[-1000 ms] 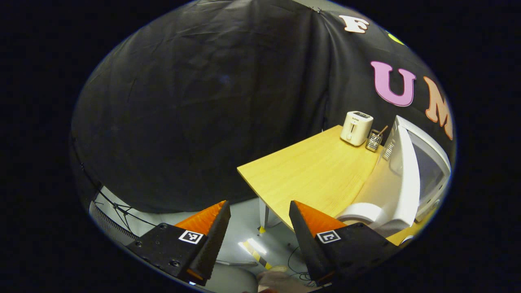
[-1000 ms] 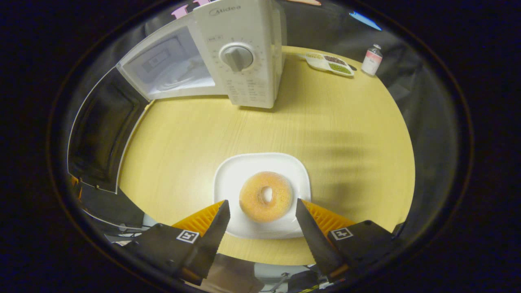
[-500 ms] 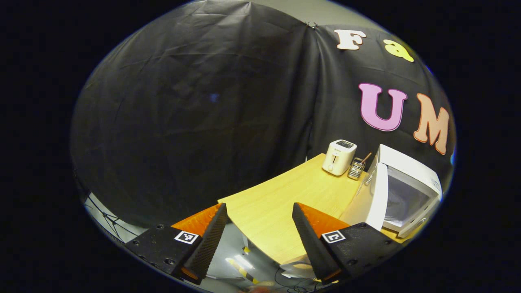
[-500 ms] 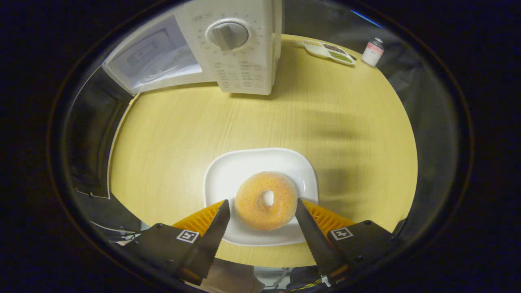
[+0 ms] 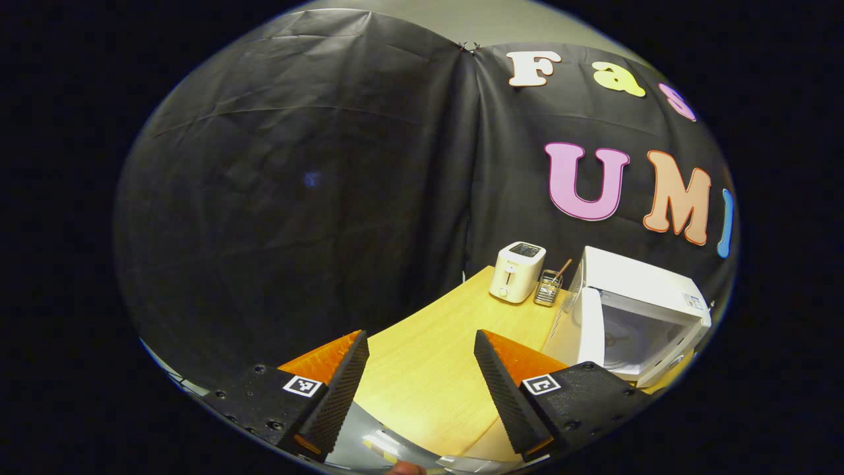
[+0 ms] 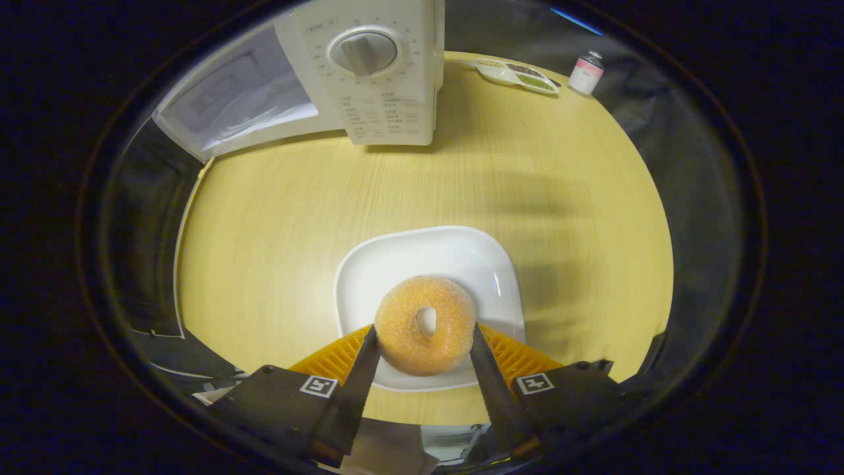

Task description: Open the microwave oven with the left hand, put the food in, and close the microwave oven.

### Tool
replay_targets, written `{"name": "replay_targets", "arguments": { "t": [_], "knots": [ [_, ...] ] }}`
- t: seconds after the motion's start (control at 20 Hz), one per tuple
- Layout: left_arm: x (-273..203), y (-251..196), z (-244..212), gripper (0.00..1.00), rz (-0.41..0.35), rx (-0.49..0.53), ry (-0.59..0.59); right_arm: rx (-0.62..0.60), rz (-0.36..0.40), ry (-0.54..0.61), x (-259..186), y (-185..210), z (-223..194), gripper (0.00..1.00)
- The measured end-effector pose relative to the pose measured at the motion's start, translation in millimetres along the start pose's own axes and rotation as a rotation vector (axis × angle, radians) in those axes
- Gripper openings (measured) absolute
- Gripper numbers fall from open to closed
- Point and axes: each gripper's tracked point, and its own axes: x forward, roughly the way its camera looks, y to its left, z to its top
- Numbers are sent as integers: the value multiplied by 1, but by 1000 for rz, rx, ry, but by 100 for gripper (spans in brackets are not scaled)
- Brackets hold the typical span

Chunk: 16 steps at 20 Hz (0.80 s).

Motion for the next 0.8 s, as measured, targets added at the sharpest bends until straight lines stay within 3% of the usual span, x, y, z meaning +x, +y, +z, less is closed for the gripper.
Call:
{"name": "replay_targets", "arguments": {
  "t": [0.1, 0.25, 0.45, 0.55, 0.8],
  "knots": [
    [8, -8, 0, 94, -33, 7, 9, 34, 29, -3, -10, 15, -8, 83],
    [18, -22, -2, 94, -93, 6, 22, 92, 92, -22, -28, 49, -15, 83],
    [28, -44, -10, 95, -178, 0, 48, 191, 270, -100, -53, 119, 0, 82],
    [32, -52, -14, 94, -213, -7, 71, 233, 349, -149, -63, 152, 14, 77],
    [37, -58, -14, 95, -265, 31, 72, 396, 544, -248, -79, 223, 65, 82]
  ]
}}
